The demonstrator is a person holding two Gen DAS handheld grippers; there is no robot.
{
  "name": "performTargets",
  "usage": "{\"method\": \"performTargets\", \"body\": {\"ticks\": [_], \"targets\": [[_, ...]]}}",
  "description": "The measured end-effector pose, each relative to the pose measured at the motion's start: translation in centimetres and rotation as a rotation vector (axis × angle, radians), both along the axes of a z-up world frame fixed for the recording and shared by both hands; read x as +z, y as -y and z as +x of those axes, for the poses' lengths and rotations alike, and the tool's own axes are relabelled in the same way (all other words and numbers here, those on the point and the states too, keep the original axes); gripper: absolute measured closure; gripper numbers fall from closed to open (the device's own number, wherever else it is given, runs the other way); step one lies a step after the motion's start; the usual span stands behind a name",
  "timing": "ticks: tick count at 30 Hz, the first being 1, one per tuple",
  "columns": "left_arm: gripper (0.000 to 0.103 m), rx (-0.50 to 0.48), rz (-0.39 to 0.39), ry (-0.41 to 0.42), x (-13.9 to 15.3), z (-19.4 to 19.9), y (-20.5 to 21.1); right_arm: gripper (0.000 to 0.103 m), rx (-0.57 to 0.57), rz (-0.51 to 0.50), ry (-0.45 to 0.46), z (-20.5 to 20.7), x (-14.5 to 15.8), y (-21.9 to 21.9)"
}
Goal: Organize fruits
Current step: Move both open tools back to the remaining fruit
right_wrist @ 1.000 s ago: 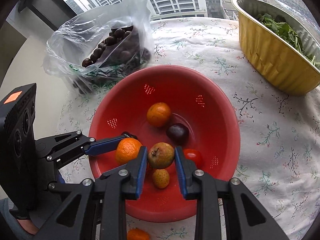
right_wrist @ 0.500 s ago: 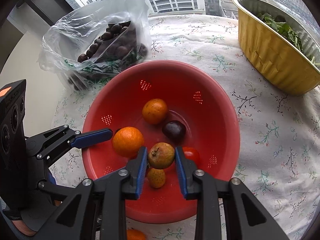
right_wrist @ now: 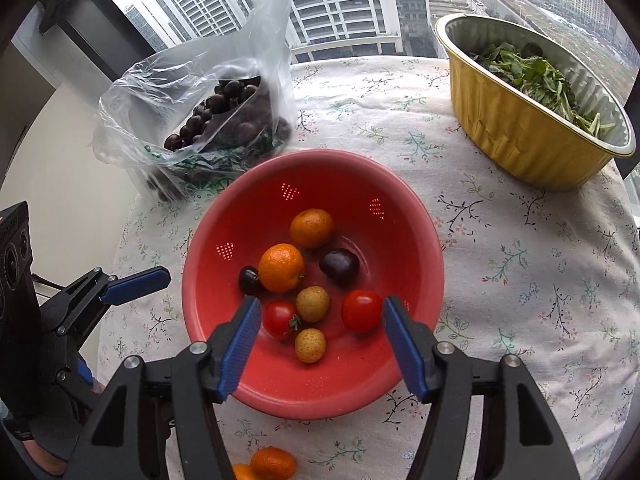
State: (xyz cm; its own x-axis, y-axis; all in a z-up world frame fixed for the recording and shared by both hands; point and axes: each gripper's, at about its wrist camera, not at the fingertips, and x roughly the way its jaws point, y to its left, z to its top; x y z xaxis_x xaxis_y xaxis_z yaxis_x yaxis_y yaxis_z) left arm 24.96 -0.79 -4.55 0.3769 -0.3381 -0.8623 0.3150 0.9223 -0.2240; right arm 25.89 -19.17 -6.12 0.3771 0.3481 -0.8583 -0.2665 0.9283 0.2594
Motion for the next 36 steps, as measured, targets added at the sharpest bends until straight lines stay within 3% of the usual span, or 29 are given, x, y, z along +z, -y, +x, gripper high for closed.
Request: {"method": "performTargets", "body": {"ticks": [4,9,21,26,36], "targets": [[0.0,-0.007,0.028,0.007,0.3,-2.7,-0.7,0.023,-0.033,0.016,0.042,-2.6,1.1,1.2],[0.0,-0.055,0.08,0.002,-0.6,-6.8,-1.0,0.02,-0.054,0.012,0.038,-7.0,0.9,2.5],[0.0,-0.158,0.143,-0.043,-4.0,-15.3,-1.4,0.02,-0.095,-0.033,-0.108,-18.5,-4.9,3.7],[0.0,-0.195,0.151,-0.037,-3.9,-17.0,-1.0,0.022,-0.119,-0.029,-0.147,-20.1,-6.3,2.9],[0.0,-0.201,0.151,-0.042,-3.4,-18.8,-2.0,0.039,-0.199,0.024,-0.22,-19.9,-7.9,1.9]]}}
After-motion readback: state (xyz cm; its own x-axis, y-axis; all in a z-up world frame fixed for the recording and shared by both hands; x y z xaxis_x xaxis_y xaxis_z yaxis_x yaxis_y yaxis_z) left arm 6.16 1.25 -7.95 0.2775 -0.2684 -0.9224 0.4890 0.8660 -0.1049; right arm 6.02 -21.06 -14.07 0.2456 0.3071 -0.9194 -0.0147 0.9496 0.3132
